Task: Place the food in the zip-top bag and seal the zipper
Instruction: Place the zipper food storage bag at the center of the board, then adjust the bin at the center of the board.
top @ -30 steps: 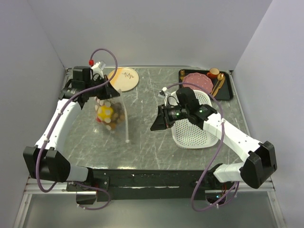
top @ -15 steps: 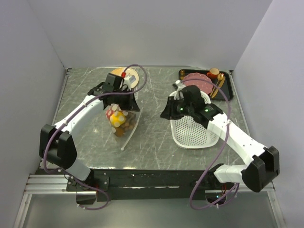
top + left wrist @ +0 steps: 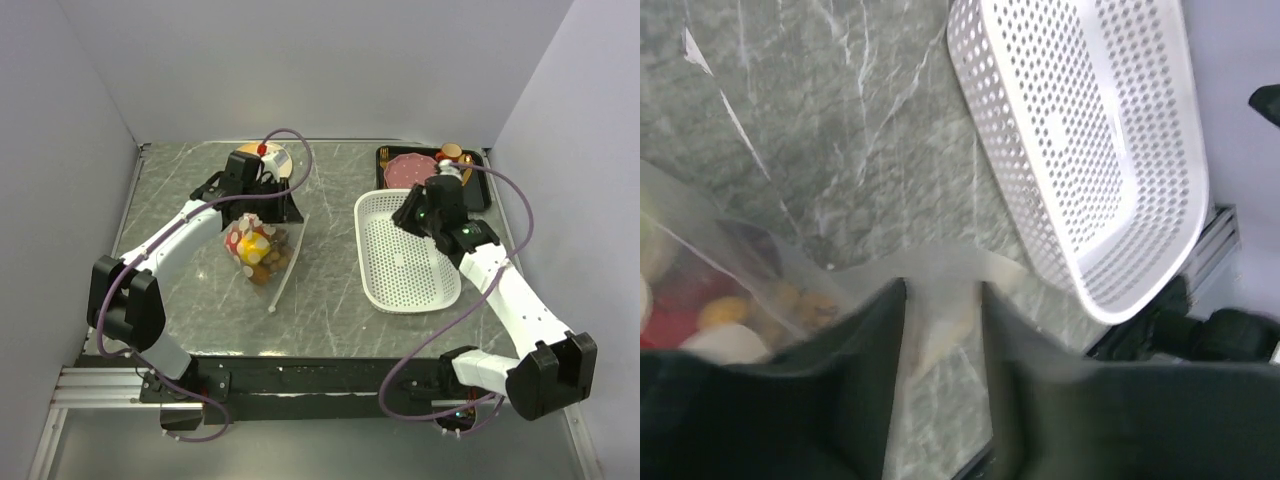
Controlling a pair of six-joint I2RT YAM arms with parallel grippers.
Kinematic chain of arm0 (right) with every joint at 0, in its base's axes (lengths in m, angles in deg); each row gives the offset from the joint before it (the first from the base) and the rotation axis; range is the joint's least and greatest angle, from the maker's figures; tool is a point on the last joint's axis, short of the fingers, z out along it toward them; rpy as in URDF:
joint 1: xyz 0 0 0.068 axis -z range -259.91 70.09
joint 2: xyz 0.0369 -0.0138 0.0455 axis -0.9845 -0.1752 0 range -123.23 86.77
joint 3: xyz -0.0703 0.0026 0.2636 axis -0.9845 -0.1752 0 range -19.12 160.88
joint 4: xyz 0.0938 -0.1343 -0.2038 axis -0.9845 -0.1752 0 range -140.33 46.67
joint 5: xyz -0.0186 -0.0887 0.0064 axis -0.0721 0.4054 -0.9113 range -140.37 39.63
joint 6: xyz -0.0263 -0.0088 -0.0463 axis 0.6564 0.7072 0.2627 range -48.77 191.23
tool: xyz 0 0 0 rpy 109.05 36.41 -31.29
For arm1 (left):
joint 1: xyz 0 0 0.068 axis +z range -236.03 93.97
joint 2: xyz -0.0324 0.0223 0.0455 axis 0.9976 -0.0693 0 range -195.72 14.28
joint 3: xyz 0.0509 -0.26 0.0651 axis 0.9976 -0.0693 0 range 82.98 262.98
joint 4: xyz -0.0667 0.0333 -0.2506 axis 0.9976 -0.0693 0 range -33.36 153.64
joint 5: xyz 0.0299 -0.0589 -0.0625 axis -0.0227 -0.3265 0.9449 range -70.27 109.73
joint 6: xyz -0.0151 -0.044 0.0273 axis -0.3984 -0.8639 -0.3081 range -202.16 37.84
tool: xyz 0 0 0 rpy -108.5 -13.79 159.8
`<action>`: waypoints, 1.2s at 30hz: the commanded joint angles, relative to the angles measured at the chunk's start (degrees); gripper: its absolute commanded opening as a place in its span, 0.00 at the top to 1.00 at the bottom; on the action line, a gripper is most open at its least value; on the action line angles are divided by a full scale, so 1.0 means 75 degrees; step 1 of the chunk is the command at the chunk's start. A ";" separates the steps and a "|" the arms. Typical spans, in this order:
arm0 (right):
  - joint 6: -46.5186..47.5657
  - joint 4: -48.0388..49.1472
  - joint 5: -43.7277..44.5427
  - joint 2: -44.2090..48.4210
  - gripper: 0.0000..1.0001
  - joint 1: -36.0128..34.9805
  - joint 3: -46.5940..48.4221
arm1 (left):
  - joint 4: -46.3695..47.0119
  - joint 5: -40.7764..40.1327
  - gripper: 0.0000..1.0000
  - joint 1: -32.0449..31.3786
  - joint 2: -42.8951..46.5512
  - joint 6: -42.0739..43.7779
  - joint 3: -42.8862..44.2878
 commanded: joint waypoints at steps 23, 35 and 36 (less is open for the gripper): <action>0.0271 0.0770 -0.1122 -0.5033 0.55 -0.0100 0.1610 | 0.0345 -0.2360 0.01 0.0031 0.2076 -0.0049 -0.0071; 0.0049 0.0795 -0.1613 -0.6124 0.55 -0.1003 0.3004 | 0.0158 -0.3311 0.01 0.0429 0.2814 -0.0436 -0.0740; 0.0037 0.0771 -0.1707 -0.6171 0.55 -0.1050 0.3191 | 0.0145 -0.3381 0.01 0.0441 0.2814 -0.0459 -0.0739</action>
